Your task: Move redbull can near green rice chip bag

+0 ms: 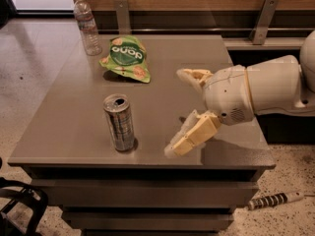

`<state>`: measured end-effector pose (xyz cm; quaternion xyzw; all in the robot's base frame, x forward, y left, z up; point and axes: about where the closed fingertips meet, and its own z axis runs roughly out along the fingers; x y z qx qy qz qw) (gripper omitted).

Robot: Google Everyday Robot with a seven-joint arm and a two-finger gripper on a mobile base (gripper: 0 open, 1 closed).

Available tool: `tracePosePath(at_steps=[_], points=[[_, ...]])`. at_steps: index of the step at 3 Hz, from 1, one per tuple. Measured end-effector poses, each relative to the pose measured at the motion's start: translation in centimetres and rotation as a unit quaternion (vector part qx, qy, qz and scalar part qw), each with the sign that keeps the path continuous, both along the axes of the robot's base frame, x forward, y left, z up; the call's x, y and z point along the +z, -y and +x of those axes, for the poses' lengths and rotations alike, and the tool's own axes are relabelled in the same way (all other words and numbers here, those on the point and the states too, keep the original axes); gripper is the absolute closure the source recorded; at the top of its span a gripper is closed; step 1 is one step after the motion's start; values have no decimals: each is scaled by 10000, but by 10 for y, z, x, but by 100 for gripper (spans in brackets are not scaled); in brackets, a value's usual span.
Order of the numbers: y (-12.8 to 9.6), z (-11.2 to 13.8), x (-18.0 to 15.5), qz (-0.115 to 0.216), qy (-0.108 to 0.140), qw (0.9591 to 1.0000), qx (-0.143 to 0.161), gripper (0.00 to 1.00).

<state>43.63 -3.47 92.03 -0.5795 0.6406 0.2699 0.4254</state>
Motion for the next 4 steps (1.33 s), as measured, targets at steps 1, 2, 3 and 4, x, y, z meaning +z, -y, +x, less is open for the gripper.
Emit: tracePosePath(at_steps=[1, 2, 3, 4], points=[[-13, 4, -25, 306, -77, 9995, -20, 0], [-22, 4, -43, 646, -90, 9979, -56, 0], [-34, 9, -46, 1005, 28, 9949, -15, 0], [-46, 15, -46, 1275, 143, 9917, 97, 0]])
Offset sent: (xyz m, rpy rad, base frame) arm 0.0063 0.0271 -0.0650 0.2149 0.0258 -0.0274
